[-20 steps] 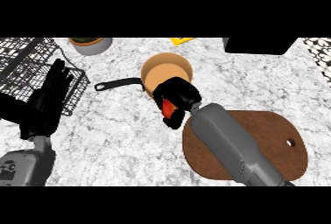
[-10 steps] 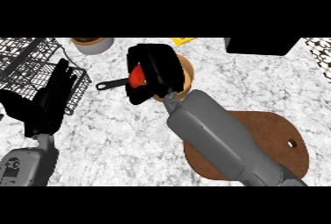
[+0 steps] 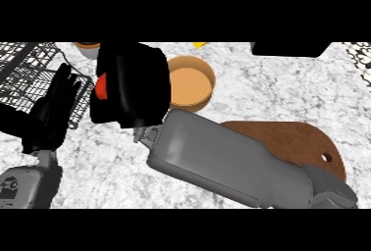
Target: Pick the tomato from the cutting board and place it in the pot
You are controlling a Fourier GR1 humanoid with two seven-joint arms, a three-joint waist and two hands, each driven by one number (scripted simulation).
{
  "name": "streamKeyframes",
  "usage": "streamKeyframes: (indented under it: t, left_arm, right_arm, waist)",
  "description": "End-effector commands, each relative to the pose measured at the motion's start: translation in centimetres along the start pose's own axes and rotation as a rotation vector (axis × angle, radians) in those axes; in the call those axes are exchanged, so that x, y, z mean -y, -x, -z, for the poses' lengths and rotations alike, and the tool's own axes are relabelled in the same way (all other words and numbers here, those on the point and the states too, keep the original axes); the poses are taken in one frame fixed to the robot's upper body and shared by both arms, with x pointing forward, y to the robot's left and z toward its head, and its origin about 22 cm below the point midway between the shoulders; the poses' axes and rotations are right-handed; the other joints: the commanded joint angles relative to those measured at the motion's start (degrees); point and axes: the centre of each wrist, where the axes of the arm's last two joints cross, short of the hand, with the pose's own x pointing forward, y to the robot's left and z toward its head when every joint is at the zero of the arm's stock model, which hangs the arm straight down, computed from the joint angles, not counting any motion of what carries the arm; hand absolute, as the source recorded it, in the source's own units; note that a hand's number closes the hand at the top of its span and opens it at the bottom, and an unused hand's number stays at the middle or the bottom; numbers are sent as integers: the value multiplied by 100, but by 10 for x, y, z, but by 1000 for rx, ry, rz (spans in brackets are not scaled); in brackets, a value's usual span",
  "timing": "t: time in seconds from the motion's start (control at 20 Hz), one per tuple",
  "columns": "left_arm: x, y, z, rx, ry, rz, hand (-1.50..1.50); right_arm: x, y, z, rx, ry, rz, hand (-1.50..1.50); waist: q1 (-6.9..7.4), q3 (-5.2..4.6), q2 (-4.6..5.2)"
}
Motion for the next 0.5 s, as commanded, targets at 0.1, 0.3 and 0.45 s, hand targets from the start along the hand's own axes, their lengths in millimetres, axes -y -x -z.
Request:
streamKeyframes:
  t: [0.1, 0.3, 0.45]
  left_arm:
    - [-12, -7, 0, 8, -31, -2, 0]
    - [-13, 8, -8, 13, -13, 2, 0]
    - [-9, -4, -4, -4, -4, -12, 0]
  right_arm:
    - [-14, 19, 7, -121, 50, 63, 150]
    - [-7, 22, 28, -166, 77, 120, 150]
    - [-24, 43, 45, -129, 112, -18, 150]
  waist:
    - [-108, 10, 73]
    - [-96, 8, 83]
    - [-45, 7, 102]
